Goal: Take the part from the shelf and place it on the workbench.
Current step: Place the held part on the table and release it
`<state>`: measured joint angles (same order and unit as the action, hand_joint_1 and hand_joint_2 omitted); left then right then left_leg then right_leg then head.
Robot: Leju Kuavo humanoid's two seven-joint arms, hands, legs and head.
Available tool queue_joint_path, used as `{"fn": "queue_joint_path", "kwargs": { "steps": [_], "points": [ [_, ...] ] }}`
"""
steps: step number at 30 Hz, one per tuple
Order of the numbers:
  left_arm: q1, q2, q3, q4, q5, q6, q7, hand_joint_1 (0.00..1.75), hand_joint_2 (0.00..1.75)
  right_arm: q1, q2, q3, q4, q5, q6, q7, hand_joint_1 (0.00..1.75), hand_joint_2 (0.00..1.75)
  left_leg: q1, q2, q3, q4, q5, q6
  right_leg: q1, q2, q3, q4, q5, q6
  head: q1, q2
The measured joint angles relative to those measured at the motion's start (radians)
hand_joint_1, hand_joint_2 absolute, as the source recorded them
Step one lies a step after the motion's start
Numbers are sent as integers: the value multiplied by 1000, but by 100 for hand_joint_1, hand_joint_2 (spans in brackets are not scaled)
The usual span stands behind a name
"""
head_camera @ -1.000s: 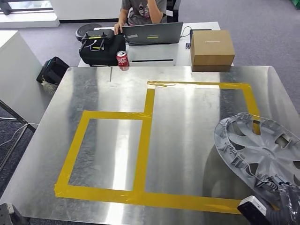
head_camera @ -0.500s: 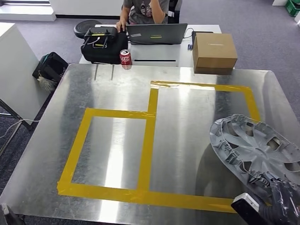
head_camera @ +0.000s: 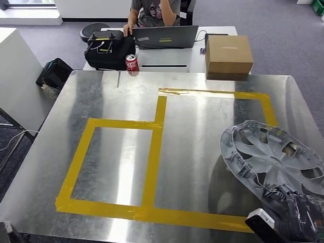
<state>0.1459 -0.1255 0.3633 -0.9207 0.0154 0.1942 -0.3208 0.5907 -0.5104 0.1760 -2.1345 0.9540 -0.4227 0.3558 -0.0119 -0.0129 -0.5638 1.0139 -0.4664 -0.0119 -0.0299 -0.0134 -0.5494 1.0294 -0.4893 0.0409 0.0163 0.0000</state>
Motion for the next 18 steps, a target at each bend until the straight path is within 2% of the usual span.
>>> {"fn": "queue_joint_path", "kwargs": {
  "steps": [1, 3, 4, 5, 6, 7, 9, 10, 12, 14, 18],
  "points": [
    [0, 0, 0, 0, 0, 0, 0, 0, 0, -2, 0, 2, 0, 1, -1, 0, 175, 175, 2, 0, -20, 41, -26, -5, -1, 0, 2, -1, 3, -6, -2, 0],
    [0, -1, 0, 1, 0, 0, 0, 0, 0, -8, 0, 5, 3, 4, -3, -1, 175, 175, 5, 1, -86, 174, -92, -13, -1, 1, -4, -2, 6, -10, -6, 0],
    [0, -2, -1, 1, 0, 0, 0, 0, 0, -11, 0, 6, 5, 5, -4, -1, 175, 175, 6, 1, -117, 233, -112, -14, -1, 1, -6, -2, 6, -11, -6, 0],
    [0, -2, -1, 1, 0, 0, 0, 0, 0, -14, 0, 8, 8, 7, -5, -1, 175, 175, 8, 1, -135, 263, -114, -15, -2, 1, -7, -2, 6, -11, -6, 0],
    [0, -3, -1, 1, 0, 1, 0, 0, 0, -17, 0, 10, 11, 9, -7, -1, 175, 175, 10, 1, -134, 254, -94, -18, -3, 2, -6, -2, 6, -11, -6, 0],
    [0, -3, -1, 1, 0, 1, -1, 0, 0, -21, 0, 12, 15, 11, -11, -3, 175, 175, 13, 1, -114, 208, -59, -23, -6, 3, -4, -2, 5, -10, -6, 0],
    [2, -5, -1, 1, 0, 1, -3, 0, 0, -30, 0, 18, 22, 14, -23, -11, 175, 175, 26, 0, -49, 65, 17, -41, -8, 4, -5, 1, 1, -5, -8, 0],
    [2, -6, -1, 1, 0, 1, -5, 0, 0, -33, 0, 21, 25, 14, -30, -16, 175, 175, 31, -1, -23, 9, 37, -50, -8, 3, -8, 1, -3, 1, -10, 0],
    [2, -8, -2, 1, 0, 1, -8, 0, 0, -37, 0, 26, 30, 11, -39, -23, 175, 175, 34, -3, -2, -40, 47, -50, -8, 1, -14, 0, -7, 14, -15, 0],
    [3, -8, -2, 1, 0, 2, -9, 0, 0, -41, 0, 34, 34, 7, -42, -26, 175, 175, 30, -4, -3, -42, 47, -39, -12, 1, -10, -7, -3, 21, -19, 0],
    [4, -7, -2, 1, 0, 2, -10, 0, 0, -44, 0, 48, 37, 5, -43, -27, 175, 175, 27, -4, -5, -42, 50, -31, -15, 1, -5, -19, 5, 31, -20, 0]
  ]
}}
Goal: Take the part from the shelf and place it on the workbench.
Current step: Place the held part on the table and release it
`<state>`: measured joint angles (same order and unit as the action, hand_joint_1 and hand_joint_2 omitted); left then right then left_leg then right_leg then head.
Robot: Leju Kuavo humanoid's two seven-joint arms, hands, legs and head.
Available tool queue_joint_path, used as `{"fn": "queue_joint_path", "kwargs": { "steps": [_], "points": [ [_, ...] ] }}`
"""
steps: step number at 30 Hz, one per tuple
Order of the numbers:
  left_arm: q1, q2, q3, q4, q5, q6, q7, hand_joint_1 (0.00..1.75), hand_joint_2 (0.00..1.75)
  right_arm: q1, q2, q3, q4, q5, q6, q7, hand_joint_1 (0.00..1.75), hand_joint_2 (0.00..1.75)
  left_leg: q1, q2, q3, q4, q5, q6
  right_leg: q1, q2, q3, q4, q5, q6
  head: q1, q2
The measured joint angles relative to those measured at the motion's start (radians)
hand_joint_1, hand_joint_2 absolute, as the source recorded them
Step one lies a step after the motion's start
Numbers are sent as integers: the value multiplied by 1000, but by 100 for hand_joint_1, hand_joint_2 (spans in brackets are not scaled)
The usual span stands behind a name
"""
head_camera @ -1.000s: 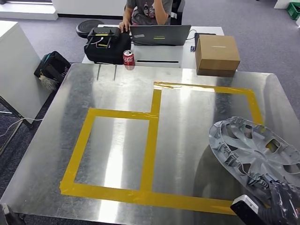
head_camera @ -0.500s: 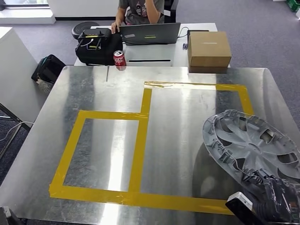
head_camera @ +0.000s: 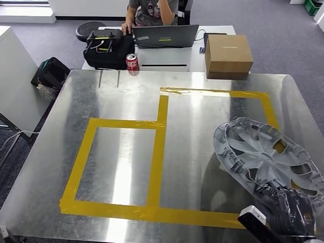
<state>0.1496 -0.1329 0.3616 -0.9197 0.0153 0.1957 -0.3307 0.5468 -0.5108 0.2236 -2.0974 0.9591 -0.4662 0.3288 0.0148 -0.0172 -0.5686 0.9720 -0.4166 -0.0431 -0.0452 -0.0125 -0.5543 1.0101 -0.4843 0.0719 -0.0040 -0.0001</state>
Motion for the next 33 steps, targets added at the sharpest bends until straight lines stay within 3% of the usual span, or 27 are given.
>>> {"fn": "queue_joint_path", "kwargs": {
  "steps": [9, 17, 23, 27, 33],
  "points": [
    [0, 1, 0, 0, 0, 4, -4, 0, 0, -19, -18, 34, 14, 8, 4, 0, 175, 175, -5, 0, -1, 0, 0, 7, -5, 0, 2, -5, 3, 5, 0, 0],
    [-9, 17, -27, 25, 8, 0, -19, 0, 0, -123, -106, 152, 68, -15, 65, -30, 175, 175, -5, 0, -1, 0, 2, 10, -5, -1, 1, -6, 4, 7, 0, 0],
    [-12, 26, -44, 39, 12, -1, -27, 0, 0, -168, -144, 210, 91, -30, 72, -55, 175, 175, -6, -1, -1, 0, 3, 11, -5, -2, 2, -6, 6, 8, 0, 0],
    [-17, 33, -56, 50, 23, -1, -34, 0, 175, -204, -164, 248, 110, -47, 85, -94, 0, 175, -6, -2, -1, 0, 5, 11, -5, -3, 2, -6, 7, 9, 0, 0],
    [-21, 44, -70, 62, 38, 3, -46, 0, 175, -230, -178, 289, 137, -62, 92, -108, 0, 175, -6, -6, -4, 0, 6, 15, -5, -8, 2, -6, 9, 8, 0, 0]
  ]
}}
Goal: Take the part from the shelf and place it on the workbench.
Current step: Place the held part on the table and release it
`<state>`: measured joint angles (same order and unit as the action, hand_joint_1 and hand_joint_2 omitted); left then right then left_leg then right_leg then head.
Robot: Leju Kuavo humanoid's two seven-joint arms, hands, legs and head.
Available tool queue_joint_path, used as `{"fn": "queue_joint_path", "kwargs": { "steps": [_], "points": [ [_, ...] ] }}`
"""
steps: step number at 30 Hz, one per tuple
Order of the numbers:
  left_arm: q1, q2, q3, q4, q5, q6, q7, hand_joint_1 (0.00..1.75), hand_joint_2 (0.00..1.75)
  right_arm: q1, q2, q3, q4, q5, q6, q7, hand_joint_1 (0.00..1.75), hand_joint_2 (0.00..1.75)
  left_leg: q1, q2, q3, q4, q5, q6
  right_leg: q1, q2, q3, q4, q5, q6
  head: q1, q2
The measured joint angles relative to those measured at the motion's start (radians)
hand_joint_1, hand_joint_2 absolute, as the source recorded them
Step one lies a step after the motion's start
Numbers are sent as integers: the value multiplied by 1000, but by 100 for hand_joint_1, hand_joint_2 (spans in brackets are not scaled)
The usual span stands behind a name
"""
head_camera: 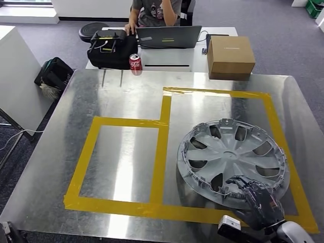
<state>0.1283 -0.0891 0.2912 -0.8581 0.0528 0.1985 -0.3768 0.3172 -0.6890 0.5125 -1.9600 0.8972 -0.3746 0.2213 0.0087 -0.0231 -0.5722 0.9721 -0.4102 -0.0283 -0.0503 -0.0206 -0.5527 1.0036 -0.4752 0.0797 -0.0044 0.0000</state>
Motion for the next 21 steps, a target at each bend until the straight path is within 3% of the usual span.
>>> {"fn": "queue_joint_path", "kwargs": {
  "steps": [7, 11, 15, 21],
  "points": [
    [-1, 7, -6, 1, 1, 0, -2, 0, 175, -5, -6, 24, 17, 0, 0, 0, 0, 175, -1, -3, -2, 0, 0, 1, -2, -2, -1, 0, 1, 1, 0, 0],
    [-2, 8, -10, 2, 7, -2, -2, 0, 0, -5, -9, 31, 21, -1, 0, 3, 0, 175, -2, -3, -3, 0, 0, 1, -2, -2, -2, -1, 1, 0, 0, 0],
    [-8, 9, -14, 9, 29, -8, -1, 0, 0, -5, -10, 35, 22, -8, -1, 23, 0, 175, -3, -2, -4, 1, 2, 2, -3, 0, -2, -2, 5, 1, 0, 0],
    [-11, 9, -18, 10, 43, -4, -1, 0, 0, -7, -8, 35, 21, -16, -6, 33, 0, 175, -13, -1, -6, 7, -7, 16, -13, 1, 0, -8, 12, 18, 0, 0]
  ]
}}
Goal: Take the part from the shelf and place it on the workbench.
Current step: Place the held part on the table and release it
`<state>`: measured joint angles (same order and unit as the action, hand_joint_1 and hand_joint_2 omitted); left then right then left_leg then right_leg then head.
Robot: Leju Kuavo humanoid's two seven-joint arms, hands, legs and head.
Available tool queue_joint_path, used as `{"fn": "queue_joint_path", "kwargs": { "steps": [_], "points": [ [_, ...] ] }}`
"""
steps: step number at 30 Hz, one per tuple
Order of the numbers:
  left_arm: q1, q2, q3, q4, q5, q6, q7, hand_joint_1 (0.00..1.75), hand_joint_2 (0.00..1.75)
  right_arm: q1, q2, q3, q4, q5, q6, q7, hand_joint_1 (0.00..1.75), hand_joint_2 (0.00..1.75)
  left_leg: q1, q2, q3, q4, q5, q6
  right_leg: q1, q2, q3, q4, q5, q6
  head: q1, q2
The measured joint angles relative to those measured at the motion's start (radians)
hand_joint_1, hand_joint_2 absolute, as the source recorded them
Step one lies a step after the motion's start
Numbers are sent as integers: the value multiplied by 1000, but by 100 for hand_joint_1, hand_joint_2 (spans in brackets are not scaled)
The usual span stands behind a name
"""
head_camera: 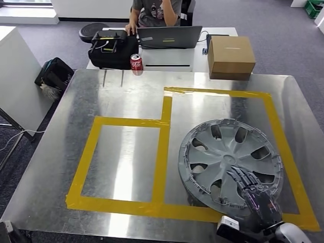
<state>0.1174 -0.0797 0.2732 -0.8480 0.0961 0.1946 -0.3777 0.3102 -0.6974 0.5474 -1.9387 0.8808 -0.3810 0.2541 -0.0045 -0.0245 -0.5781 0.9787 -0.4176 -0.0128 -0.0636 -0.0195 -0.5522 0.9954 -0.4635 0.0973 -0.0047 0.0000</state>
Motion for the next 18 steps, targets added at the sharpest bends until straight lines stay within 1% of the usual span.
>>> {"fn": "queue_joint_path", "kwargs": {
  "steps": [1, 2, 3, 4, 5, 7, 8, 9, 10, 11, 12, 13, 14, 15, 17, 18],
  "points": [
    [0, 0, 0, 0, 0, 2, 0, 0, 0, -1, 0, 0, 0, -1, 0, 1, 0, 175, -2, 0, 0, -1, 4, 6, -2, 0, 2, -5, 4, 5, 0, 0],
    [0, 0, 0, 0, 0, 5, 0, 0, 0, -3, 0, 0, 0, -1, 1, 2, 0, 175, -1, 1, 3, -10, 13, 13, -4, -1, 5, -7, 6, 9, 0, 0],
    [0, 0, -1, -1, 0, 8, 1, 0, 0, -5, 1, 0, 0, -1, 1, 2, 0, 175, 1, 3, 6, -20, 24, 20, -4, 0, 6, -5, 2, 12, 0, 0],
    [-1, -1, -2, -1, 0, 10, 3, 0, 0, -8, 1, 0, 0, -1, 1, 2, 0, 175, 4, 5, 8, -31, 35, 27, -1, 3, -1, 13, -16, 11, 1, 0],
    [-1, -1, -4, -1, 0, 12, 5, 0, 0, -10, 2, 0, 0, -1, 1, 1, 0, 175, 7, 7, 8, -41, 44, 31, 2, 6, -17, 55, -49, 9, 2, 0],
    [-4, -2, -8, -1, 0, 15, 9, 0, 0, -14, 3, 1, 1, -3, 1, -1, 0, 175, 7, 8, -1, -43, 51, 34, 9, 14, -70, 180, -131, 6, 3, 0],
    [-5, -2, -9, -1, 0, 17, 12, 0, 0, -14, 3, 1, 1, -4, 1, -3, 0, 175, 6, 8, -7, -43, 54, 33, 11, 16, -90, 233, -156, 6, 4, 0],
    [-7, -2, -10, -1, 0, 18, 15, 0, 0, -14, 4, 1, 2, -4, 1, -4, 0, 175, 6, 9, -14, -42, 58, 30, 12, 17, -94, 255, -162, 7, 3, 0],
    [-9, -2, -10, -1, 0, 18, 18, 0, 0, -15, 5, 1, 2, -4, 1, -6, 0, 175, 8, 9, -20, -41, 63, 26, 13, 16, -77, 239, -150, 8, 4, 0],
    [-11, -2, -10, -1, 0, 19, 20, 0, 0, -16, 5, 1, 2, -4, 1, -6, 0, 175, 11, 10, -27, -39, 67, 21, 13, 15, -40, 184, -123, 10, 4, 0],
    [-13, -1, -10, -1, 0, 19, 21, 0, 0, -18, 5, 1, 2, -5, 1, -7, 0, 175, 13, 12, -33, -33, 71, 14, 11, 9, 6, 110, -98, 13, 4, 0],
    [-15, 0, -10, -2, 0, 19, 22, 0, 0, -20, 6, 1, 3, -5, 2, -7, 0, 175, 14, 13, -39, -27, 73, 7, 12, 6, 42, 54, -73, 15, 4, 0],
    [-16, 2, -10, -2, 0, 20, 23, 0, 0, -23, 7, 1, 3, -5, 2, -7, 0, 175, 14, 14, -41, -19, 73, -1, 13, 6, 62, 18, -59, 11, 3, 0],
    [-17, 3, -11, -3, 0, 20, 24, 0, 0, -26, 9, 1, 4, -6, 2, -7, 0, 175, 13, 15, -43, -12, 74, -8, 15, 7, 63, 10, -56, 2, 2, 0],
    [-17, 2, -12, -3, 0, 21, 25, 0, 0, -29, 10, 1, 4, -6, 2, -7, 0, 175, 15, 16, -45, -6, 78, -21, 19, 16, 43, 25, -54, -25, -1, 0],
    [-16, 1, -12, -3, 0, 21, 26, 0, 0, -30, 10, 1, 4, -6, 2, -8, 0, 175, 18, 17, -49, -2, 73, -26, 21, 17, 36, 28, -50, -37, -2, 0]
  ]
}}
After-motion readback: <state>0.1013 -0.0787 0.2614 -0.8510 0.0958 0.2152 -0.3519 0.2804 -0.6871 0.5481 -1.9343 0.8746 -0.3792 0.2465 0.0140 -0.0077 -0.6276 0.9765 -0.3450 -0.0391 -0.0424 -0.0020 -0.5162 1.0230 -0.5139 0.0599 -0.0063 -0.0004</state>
